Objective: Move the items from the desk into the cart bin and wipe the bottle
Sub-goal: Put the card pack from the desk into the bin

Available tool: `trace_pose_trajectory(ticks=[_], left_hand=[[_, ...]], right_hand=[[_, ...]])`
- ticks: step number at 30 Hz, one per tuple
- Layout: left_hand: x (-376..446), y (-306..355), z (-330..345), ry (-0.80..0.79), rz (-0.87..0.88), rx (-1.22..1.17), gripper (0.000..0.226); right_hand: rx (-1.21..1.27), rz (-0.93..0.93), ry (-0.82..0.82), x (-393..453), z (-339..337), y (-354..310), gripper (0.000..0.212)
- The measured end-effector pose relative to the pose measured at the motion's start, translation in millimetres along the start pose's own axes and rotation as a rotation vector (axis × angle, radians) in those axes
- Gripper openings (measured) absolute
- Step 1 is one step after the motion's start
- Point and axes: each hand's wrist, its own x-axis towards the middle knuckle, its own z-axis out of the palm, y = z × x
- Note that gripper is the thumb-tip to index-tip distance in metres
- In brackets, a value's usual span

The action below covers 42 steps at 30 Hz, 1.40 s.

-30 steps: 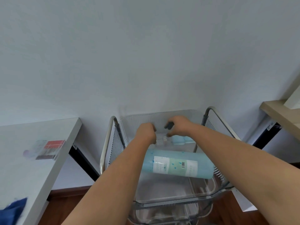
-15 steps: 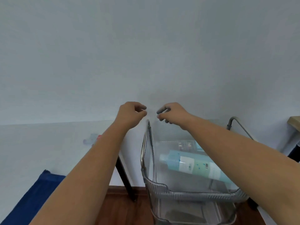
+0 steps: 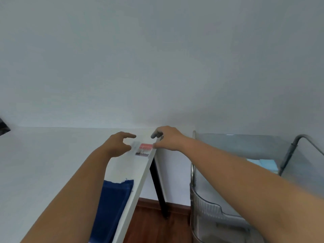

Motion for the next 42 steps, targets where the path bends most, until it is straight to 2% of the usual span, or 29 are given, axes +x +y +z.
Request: trace_pose_trajectory(ticks=[4,9,17,23,31,42], left_hand=[[5,-3,2,-0.159,0.031,0.143,0.081],[14,-4,8,-0.207,0.040,0.166,0.083],[17,-18,10,-0.098,0.043,0.060,0.079],[7,-7,3,0.059,0.098,-0.041,0.073],[-5,71,13,0.088,0.309,-0.079,0.070],[-7,220,84,-0.029,0.565,0.053,0.075]], right_hand=[[-0.106,0.004,-0.072,14,28,2,0.053],[-0.178,0.027,-0.080,25,52,7,0.061],[-0.132,0.029,-0.041,22,50,4,0.061],[-0.130,-0.009,-0.063,-1,15,-1,0.067],[-0.188,-0.116,0.114,-63,-64,21,0.065],[-0.219,0.033,0.329,-146,-159,114,0.063]])
